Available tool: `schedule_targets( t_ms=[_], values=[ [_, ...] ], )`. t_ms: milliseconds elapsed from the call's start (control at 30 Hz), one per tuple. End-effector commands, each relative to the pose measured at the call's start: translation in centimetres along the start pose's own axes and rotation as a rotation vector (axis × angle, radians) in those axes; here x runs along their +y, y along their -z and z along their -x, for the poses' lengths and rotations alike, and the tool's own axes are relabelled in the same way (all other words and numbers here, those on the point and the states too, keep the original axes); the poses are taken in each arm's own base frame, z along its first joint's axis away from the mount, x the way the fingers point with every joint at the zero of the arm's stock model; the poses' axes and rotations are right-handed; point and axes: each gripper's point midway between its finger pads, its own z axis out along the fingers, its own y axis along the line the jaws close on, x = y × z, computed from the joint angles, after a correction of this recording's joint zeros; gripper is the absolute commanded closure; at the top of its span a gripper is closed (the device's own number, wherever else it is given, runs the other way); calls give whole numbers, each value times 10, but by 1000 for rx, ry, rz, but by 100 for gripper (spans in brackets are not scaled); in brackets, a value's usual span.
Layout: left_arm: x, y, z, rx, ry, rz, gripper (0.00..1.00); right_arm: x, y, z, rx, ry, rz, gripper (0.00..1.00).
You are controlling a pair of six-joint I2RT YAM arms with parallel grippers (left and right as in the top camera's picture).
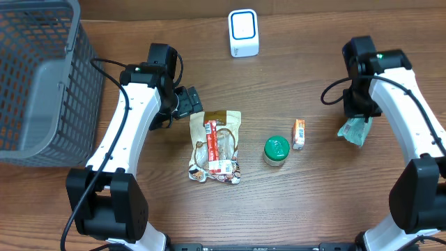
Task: Scan the item barcode
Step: 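Carry the wipes pack right and lower it onto the table, then open the right gripper to release the wipes pack and rise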
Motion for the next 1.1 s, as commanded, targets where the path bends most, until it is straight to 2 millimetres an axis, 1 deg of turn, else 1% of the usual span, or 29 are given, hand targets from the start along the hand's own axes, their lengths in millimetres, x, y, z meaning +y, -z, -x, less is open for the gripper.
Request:
schedule_targets(
  t_ms=[0,100,233,267,300,333,367,433,500,533,667,767,833,900,1000,1067],
  values=[
    [-5,13,6,-37,3,-25,0,6,-14,-5,-4,-1,6,96],
    [-5,13,6,-37,3,-25,0,12,-29,-3,-24,-9,9,96],
    [-5,13,6,-37,3,-25,0,17,-41,0,-55,-21,13,96],
    [-5,13,6,-37,3,-25,0,17,-43,1,-61,-24,10,92],
    [-5,13,6,-37,3,-25,0,17,-43,2,-67,-26,5,79],
    [-5,13,6,-37,3,-25,0,16,-45,3,-72,-28,-2,55],
    [-5,13,6,-37,4,-25,0,15,-46,4,-78,-30,-8,49],
    [-5,13,6,-37,3,-25,0,15,-46,5,-82,-32,-9,46],
    [-5,13,6,-37,3,-25,0,17,-46,8,-95,-38,3,39],
    [-5,13,6,-37,4,-25,0,23,-46,9,-99,-43,34,39],
    [-5,13,6,-37,3,-25,0,60,-40,11,-96,-39,256,34],
    [-5,13,6,-37,3,-25,0,77,-35,11,-88,-40,359,34],
    [-5,13,6,-37,3,-25,0,79,-34,13,-84,-113,372,36],
    [-5,13,6,-37,3,-25,0,79,-34,16,-82,-193,378,47],
    [-5,13,6,-37,3,-25,0,81,-36,21,-89,-284,388,70],
    [-5,13,6,-37,3,-25,0,82,-38,24,-99,-339,397,76]
  ],
)
